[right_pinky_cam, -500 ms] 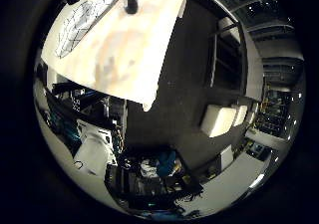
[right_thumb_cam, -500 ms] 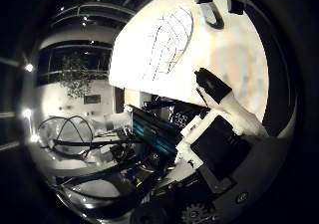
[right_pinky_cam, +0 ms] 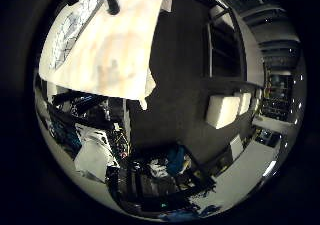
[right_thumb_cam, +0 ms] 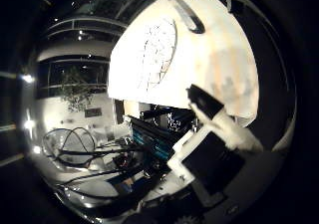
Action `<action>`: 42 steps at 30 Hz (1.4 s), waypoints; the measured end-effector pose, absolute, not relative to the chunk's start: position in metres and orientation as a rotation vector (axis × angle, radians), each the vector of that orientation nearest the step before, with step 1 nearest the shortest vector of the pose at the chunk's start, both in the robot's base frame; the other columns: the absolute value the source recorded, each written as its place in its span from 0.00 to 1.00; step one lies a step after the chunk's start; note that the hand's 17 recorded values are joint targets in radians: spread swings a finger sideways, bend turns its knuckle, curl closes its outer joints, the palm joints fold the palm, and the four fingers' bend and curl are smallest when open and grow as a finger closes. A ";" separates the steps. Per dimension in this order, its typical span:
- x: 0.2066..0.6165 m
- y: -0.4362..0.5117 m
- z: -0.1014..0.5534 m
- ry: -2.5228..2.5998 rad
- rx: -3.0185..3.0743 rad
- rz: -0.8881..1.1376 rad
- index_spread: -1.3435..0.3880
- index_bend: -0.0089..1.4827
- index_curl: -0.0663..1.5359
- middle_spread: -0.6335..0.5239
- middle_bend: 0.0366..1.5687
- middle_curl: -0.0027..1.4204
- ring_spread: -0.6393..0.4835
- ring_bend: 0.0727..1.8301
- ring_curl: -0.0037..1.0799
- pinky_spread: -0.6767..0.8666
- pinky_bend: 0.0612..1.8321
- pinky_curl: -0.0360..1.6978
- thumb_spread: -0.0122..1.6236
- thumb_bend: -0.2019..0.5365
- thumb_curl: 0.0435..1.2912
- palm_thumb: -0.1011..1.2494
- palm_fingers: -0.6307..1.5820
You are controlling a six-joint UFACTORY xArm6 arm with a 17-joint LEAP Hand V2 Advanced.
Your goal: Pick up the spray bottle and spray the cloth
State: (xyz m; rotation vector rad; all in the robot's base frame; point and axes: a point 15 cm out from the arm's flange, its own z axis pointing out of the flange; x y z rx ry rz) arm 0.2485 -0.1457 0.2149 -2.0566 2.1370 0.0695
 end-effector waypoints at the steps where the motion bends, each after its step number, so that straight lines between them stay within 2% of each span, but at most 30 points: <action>1: 0.249 -0.153 0.214 2.149 -2.019 0.053 0.63 0.10 0.22 0.52 0.23 0.29 0.62 0.31 0.25 0.70 0.32 0.16 0.65 0.21 0.29 0.52 0.39; 5: 0.256 -0.156 0.206 2.128 -1.890 0.074 0.65 0.11 0.22 0.60 0.19 0.27 0.69 0.27 0.23 0.70 0.34 0.17 0.62 0.21 0.23 0.40 0.34; 10: 0.265 -0.153 0.181 2.068 -1.721 0.179 0.68 0.11 0.21 0.70 0.15 0.25 0.75 0.22 0.21 0.71 0.33 0.17 0.58 0.22 0.21 0.33 0.29; 18: 0.276 -0.140 0.126 2.026 -1.478 0.373 0.68 0.10 0.20 0.73 0.12 0.23 0.78 0.17 0.20 0.70 0.28 0.17 0.55 0.23 0.20 0.30 0.27; 29: 0.328 -0.116 0.096 1.868 -1.310 0.401 0.69 0.10 0.19 0.73 0.11 0.23 0.78 0.16 0.22 0.71 0.26 0.18 0.53 0.22 0.21 0.30 0.28; 35: 0.357 -0.114 0.090 1.823 -1.350 0.438 0.67 0.10 0.18 0.74 0.10 0.23 0.78 0.16 0.23 0.73 0.28 0.19 0.49 0.22 0.21 0.27 0.27; 42: 0.388 -0.100 0.091 1.792 -1.342 0.456 0.67 0.10 0.17 0.75 0.10 0.22 0.78 0.16 0.23 0.73 0.27 0.19 0.50 0.23 0.22 0.29 0.27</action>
